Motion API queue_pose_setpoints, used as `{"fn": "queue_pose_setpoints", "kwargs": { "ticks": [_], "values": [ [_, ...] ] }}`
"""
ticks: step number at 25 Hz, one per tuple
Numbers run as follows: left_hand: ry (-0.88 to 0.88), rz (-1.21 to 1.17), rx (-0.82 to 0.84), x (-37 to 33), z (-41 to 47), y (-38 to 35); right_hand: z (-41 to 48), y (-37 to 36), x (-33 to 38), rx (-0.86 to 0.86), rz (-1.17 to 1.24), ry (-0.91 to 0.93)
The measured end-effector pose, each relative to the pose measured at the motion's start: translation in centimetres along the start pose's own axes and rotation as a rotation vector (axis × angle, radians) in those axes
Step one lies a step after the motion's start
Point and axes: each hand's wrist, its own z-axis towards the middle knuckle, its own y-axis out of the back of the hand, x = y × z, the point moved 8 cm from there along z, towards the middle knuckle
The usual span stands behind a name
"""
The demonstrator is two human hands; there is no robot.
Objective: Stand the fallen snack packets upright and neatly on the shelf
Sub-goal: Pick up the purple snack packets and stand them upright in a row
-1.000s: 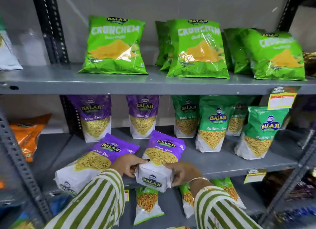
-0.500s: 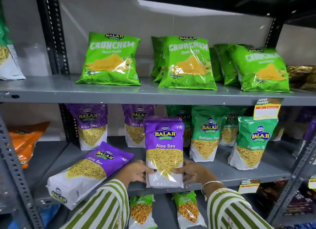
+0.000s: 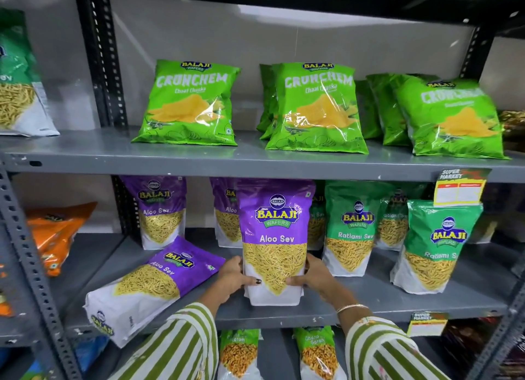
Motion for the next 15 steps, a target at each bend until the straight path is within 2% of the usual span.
{"fn": "queue_pose_setpoints", "kwargs": {
  "ticks": [6,12,15],
  "values": [
    [-0.071,0.117,-0.113,-0.2,3.6,0.5,2.8,0.9,1.5,-0.069,-0.187,0.143],
    [-0.098,0.168,-0.233,1.1,8.1,0.2,7.7,1.3,0.5,-0.119,-0.349,0.154],
    [-0.104,0.213,-0.247,1.8,9.6,-0.3,9.3,1.4,-1.0,-0.115,-0.345,0.136]
  ]
}}
